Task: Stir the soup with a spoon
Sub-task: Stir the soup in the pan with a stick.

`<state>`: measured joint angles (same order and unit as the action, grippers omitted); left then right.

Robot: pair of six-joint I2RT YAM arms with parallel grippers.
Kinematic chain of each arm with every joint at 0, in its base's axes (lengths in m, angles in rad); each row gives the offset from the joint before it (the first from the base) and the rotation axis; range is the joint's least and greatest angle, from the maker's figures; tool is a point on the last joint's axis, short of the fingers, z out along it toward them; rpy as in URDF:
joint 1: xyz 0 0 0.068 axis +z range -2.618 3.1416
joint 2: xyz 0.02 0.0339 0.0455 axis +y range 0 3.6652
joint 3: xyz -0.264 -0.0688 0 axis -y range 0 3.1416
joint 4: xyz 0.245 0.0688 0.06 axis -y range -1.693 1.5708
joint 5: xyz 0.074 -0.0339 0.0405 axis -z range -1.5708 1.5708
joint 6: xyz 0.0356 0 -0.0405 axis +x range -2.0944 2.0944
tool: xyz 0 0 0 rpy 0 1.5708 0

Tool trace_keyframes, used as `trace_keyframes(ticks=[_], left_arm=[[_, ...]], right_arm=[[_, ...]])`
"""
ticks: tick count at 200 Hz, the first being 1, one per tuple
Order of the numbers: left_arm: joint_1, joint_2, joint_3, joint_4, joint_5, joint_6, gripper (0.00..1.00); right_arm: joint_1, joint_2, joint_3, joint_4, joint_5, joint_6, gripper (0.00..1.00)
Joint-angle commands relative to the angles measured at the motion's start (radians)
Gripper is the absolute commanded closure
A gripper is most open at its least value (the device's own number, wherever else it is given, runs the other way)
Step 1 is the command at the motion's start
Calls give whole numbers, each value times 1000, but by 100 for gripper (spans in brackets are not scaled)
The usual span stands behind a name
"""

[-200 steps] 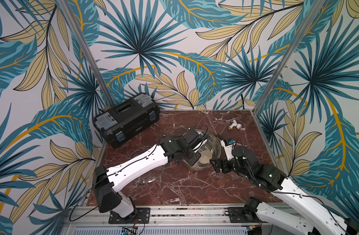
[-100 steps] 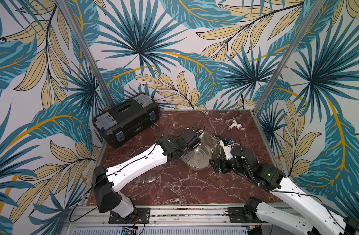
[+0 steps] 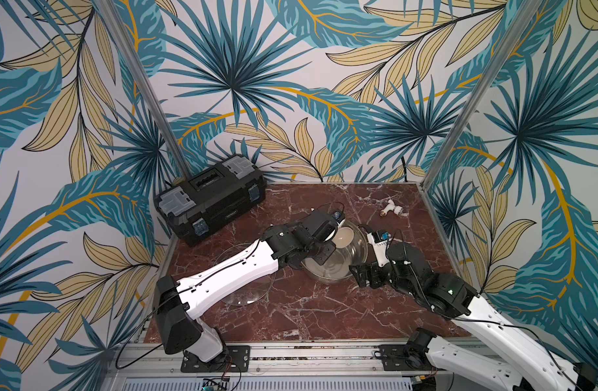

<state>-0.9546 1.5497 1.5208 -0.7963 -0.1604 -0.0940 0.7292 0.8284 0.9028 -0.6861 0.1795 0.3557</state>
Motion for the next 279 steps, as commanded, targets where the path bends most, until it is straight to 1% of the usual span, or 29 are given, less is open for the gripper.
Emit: trace_keyframes(ticks=[1,17,51,69,74,92,123,142,169,186,219,258,279], left_arm=[[-4,-18,-17,1,94,-7,100],[-4,-35,-31,-39,114,-13,100],[-3,-65,-41,-154,99,-21,100],[-3,-62,-25,-226,61,-19,100],[-3,-58,-21,-240,19,-19,100],[-3,-49,-6,-275,-48,-15,100],[-4,-28,21,-258,-162,-9,100],[-3,-11,38,-217,-220,-6,100],[-4,2,42,-133,-250,-2,100],[-7,10,40,-75,-244,0,100],[-13,27,39,6,-149,8,100],[-17,43,44,36,-4,-9,100],[-22,40,42,13,36,-13,100]], right_arm=[[2,-12,18,-18,16,4,1],[1,-12,17,-15,14,6,1],[1,-3,9,6,3,16,0],[1,8,7,20,-6,21,1],[1,11,7,24,-8,22,0],[2,18,4,38,-14,24,0],[1,25,2,48,-20,28,0],[1,24,2,47,-18,29,1],[1,14,3,39,-9,29,0],[1,7,1,36,-2,27,0],[2,1,5,28,7,19,1],[2,-5,10,17,16,14,1],[1,-6,10,17,15,16,1]])
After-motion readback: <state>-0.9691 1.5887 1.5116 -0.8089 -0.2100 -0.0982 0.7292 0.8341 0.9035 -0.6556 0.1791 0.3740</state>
